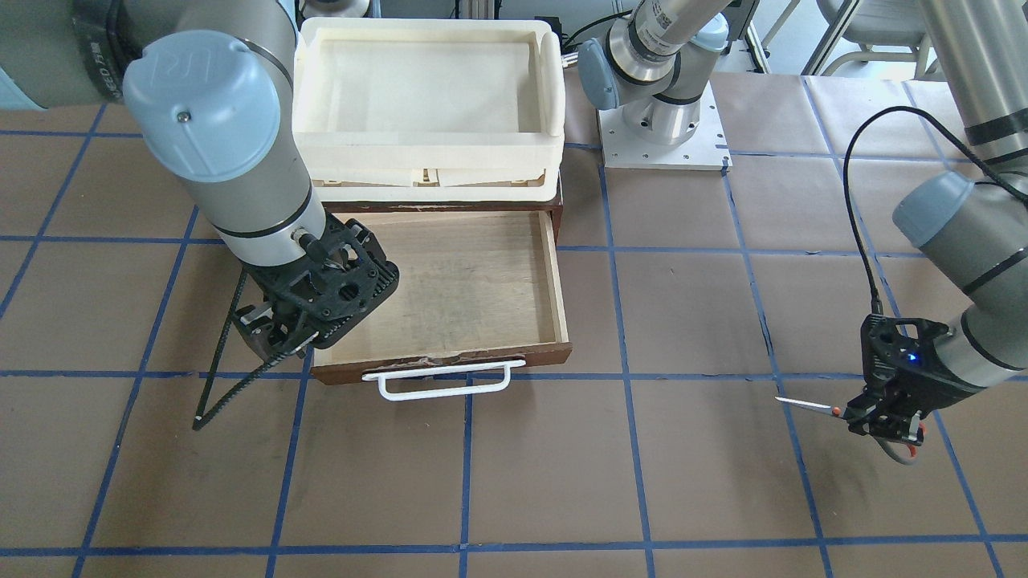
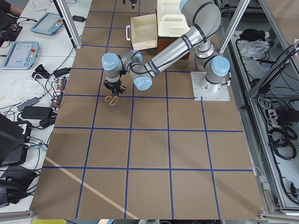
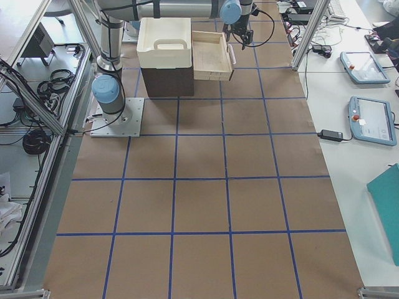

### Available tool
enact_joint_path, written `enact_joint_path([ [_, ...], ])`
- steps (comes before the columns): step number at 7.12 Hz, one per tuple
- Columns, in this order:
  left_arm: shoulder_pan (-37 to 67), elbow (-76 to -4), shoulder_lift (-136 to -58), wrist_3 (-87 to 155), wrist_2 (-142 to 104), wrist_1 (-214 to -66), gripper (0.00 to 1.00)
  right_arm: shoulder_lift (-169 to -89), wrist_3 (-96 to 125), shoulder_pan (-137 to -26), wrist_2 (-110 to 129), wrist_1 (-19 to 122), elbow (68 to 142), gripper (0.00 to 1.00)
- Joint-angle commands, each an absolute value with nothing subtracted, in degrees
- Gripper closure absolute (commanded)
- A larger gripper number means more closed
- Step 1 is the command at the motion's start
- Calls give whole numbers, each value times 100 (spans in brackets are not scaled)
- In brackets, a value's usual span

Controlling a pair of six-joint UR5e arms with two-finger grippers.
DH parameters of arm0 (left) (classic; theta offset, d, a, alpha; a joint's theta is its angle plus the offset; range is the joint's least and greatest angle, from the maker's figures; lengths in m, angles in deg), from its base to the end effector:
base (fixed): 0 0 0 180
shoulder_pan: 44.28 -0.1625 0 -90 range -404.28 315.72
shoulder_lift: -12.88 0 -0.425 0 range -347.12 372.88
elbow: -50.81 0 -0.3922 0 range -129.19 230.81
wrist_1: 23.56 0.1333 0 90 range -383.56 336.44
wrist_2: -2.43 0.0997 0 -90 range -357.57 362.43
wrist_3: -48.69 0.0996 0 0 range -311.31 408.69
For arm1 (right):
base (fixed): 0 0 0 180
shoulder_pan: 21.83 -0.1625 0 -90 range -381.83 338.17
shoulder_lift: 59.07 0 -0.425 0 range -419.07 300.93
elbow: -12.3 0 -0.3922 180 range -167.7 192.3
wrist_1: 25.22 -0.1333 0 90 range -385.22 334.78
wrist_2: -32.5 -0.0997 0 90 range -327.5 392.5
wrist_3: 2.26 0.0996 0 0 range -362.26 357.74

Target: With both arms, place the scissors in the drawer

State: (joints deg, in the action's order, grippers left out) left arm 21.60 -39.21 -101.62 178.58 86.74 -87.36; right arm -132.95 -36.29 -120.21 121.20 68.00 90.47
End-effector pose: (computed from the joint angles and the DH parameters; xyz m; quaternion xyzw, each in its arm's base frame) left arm 0.1291 -0.6386 0.2903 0.7968 0.6020 -0.0517 0.0031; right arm 0.2226 -0.5807 0.4400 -0.3616 0.9322 0.0066 0.0131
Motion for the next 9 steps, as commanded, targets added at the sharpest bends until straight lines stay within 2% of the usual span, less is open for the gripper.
enact_joint_path([
  [1, 2951, -3823, -9508, 16399, 8681, -9584, 100, -13973, -2008, -11791, 12127, 6401, 9430, 0],
  [4, 3990, -3523, -8988, 14236, 8655, -10501, 100, -14098, -895, -11710, 12136, 6285, 9431, 0],
  [9, 5202, -3426, -9021, 12556, 8689, -10461, 100, -14072, -754, -11719, 12110, 6294, 9439, 0],
])
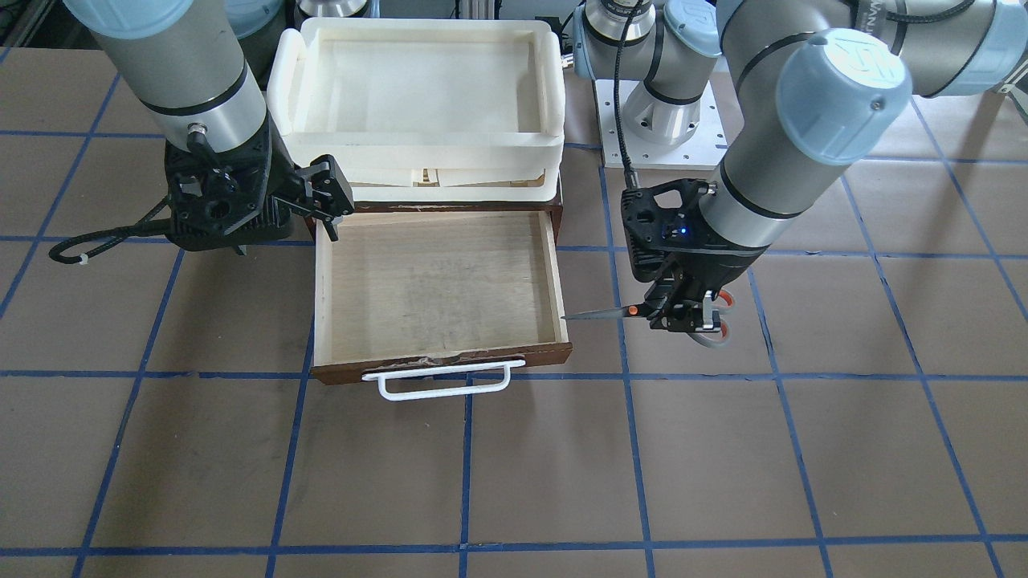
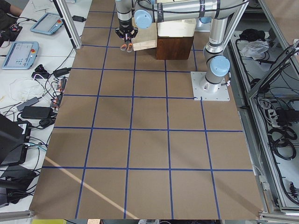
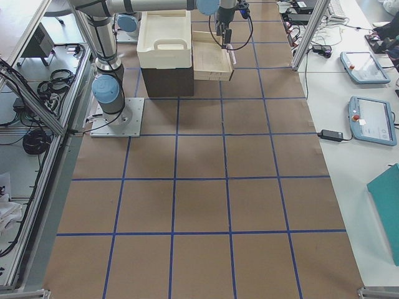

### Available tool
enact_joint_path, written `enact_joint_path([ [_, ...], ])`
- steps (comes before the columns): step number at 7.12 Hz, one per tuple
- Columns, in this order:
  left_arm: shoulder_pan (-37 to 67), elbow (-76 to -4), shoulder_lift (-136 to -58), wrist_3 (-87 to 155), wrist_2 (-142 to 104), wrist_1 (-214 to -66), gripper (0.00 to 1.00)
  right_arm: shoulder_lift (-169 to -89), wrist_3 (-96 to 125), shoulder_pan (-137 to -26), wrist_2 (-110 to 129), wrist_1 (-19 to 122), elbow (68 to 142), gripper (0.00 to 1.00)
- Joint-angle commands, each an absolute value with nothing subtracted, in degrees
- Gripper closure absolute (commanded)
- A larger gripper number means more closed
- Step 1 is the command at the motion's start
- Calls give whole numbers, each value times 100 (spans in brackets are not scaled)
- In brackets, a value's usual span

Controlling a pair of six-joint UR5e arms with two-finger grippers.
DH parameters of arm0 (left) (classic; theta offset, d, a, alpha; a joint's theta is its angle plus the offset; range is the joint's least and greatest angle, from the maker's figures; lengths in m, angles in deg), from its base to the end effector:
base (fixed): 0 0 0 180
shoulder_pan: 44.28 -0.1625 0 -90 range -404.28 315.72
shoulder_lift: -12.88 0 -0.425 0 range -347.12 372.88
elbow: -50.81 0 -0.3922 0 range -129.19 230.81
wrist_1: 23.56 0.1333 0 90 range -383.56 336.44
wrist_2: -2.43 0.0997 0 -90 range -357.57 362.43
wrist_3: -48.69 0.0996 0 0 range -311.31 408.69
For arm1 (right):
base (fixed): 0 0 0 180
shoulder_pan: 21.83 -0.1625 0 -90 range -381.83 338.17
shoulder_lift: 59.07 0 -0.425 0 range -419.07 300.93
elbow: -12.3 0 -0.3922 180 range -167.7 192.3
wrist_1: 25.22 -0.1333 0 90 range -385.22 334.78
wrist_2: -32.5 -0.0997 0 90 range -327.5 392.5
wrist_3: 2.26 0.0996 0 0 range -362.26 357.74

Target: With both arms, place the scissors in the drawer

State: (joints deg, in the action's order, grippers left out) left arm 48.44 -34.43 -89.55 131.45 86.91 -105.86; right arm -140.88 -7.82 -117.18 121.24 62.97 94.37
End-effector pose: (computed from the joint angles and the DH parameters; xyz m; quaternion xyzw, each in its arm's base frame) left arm -0.1702 -0.5725 0.4261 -0.6779 -0.7336 0.0312 0.0367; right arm 0.1861 -0.5338 0.4783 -0.0948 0.9953 0.0180 0.0110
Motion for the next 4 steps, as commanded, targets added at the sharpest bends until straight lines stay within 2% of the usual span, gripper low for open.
enact_joint_path([
  [1, 5318, -3426, -9100, 12229, 8646, -10268, 100, -14063, -762, -11719, 12109, 6294, 9439, 0],
  [4, 5905, -3444, -9469, 11430, 8627, -9697, 100, -14063, -762, -11719, 12136, 6293, 9439, 0],
])
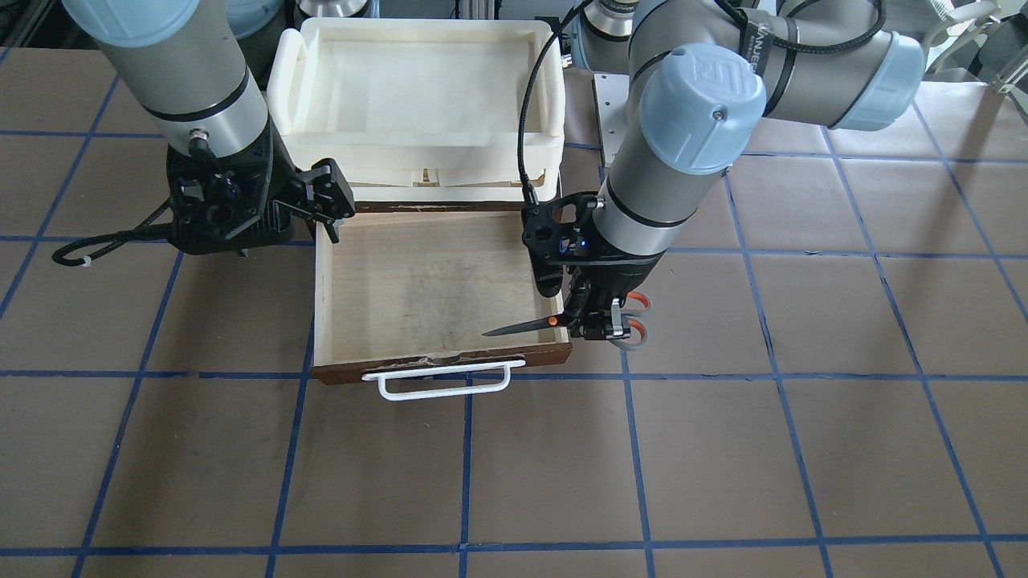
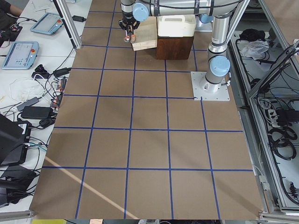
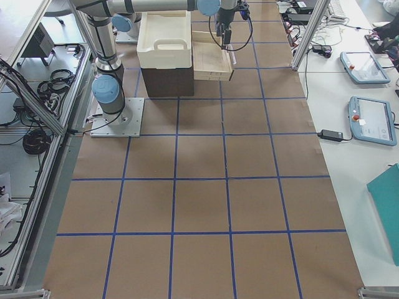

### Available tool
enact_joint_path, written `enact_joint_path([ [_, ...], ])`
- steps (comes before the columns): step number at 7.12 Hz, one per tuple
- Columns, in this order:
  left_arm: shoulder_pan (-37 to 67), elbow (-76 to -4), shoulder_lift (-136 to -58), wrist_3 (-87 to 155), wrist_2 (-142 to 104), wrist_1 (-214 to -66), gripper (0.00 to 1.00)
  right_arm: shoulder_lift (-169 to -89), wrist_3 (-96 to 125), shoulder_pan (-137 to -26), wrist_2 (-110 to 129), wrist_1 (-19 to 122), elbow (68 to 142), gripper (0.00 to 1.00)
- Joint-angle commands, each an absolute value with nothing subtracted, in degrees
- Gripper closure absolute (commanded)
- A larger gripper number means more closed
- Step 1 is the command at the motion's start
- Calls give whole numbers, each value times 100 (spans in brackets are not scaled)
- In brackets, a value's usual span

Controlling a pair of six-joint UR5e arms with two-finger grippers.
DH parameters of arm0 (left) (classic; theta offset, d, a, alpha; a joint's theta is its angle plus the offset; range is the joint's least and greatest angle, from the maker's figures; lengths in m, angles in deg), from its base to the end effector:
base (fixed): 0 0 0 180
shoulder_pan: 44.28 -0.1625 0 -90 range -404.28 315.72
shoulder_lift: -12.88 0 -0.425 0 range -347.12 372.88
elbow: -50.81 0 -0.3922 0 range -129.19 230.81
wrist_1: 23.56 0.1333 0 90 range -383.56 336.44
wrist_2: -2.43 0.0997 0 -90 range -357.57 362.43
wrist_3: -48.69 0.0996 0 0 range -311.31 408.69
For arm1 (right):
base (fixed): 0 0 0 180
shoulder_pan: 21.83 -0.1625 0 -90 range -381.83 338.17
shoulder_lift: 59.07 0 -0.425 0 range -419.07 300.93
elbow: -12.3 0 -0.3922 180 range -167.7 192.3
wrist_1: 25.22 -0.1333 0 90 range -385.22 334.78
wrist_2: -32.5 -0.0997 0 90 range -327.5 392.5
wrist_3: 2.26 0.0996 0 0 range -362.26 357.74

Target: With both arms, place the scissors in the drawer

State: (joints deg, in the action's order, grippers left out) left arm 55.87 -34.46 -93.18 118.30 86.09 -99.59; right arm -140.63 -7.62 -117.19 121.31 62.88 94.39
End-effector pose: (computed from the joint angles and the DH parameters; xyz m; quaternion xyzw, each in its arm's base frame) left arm -0.2489 -0.5714 0.3996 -0.6410 -0.7652 0.0474 0.0366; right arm 0.1861 -0.5349 0.4756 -0.0932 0.9954 0.0212 0.0104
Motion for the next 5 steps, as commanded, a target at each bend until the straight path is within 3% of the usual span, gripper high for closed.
enact_joint_path([
  [1, 6169, -3435, -9531, 11147, 8680, -9625, 100, -14063, -762, -11719, 12136, 6294, 9439, 0],
  [5, 6846, -3532, -9425, 10340, 8619, -9853, 100, -14054, -762, -11719, 12145, 6329, 9439, 0],
])
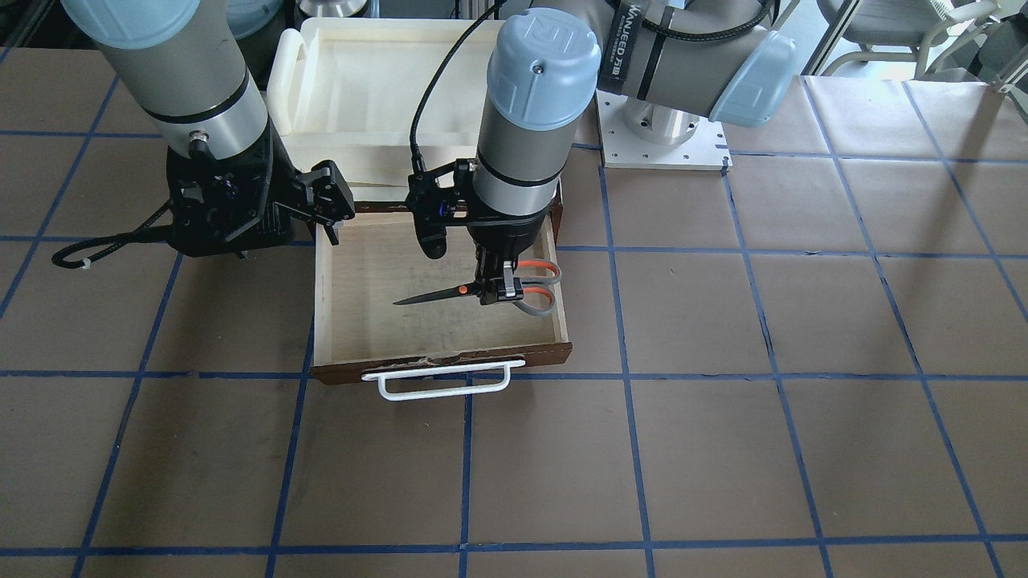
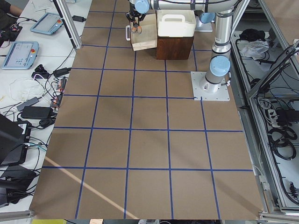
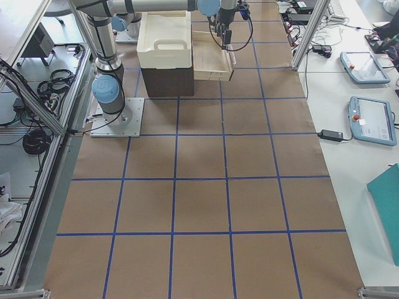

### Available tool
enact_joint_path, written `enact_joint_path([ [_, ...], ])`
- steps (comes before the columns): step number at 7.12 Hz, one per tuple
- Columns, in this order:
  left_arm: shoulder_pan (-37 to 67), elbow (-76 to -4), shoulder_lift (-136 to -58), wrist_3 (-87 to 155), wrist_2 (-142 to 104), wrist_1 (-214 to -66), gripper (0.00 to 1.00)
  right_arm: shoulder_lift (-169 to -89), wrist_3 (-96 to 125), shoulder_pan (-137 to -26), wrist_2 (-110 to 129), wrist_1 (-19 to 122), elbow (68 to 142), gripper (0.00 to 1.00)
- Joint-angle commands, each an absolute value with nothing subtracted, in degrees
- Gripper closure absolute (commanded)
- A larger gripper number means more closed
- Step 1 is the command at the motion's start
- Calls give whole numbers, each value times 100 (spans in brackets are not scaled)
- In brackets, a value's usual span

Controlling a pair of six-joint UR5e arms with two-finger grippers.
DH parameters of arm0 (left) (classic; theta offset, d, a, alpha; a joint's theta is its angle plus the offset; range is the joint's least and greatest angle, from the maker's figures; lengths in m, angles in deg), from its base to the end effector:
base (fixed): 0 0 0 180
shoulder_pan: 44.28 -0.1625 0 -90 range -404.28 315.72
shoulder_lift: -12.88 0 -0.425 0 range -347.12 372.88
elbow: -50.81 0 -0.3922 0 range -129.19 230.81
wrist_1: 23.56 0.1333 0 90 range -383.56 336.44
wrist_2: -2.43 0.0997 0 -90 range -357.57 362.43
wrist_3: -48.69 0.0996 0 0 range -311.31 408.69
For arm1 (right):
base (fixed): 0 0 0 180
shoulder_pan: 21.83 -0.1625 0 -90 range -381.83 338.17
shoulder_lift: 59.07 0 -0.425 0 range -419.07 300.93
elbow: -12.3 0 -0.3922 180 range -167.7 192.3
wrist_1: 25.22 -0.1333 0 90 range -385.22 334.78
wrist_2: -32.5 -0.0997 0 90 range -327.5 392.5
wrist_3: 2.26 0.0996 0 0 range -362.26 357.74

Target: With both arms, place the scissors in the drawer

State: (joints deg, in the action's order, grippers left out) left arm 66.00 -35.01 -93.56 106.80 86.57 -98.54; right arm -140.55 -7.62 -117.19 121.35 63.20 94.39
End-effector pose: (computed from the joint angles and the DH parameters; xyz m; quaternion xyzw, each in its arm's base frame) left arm -0.3453 -0.5205 0.3927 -0.6319 -0.7730 0.0393 0.0405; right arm 0.1862 -0.5359 0.4753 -0.0932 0.9954 0.0191 0.0100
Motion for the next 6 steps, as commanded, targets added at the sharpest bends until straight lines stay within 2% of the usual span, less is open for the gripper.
enact_joint_path([
  [1, 6927, -3532, -9478, 10292, 8601, -9818, 100, -14054, -762, -11719, 12136, 6329, 9439, 0],
  [6, 6981, -4050, -9549, 10502, 8584, -9809, 100, -14063, -771, -11719, 12136, 6337, 9439, 0],
])
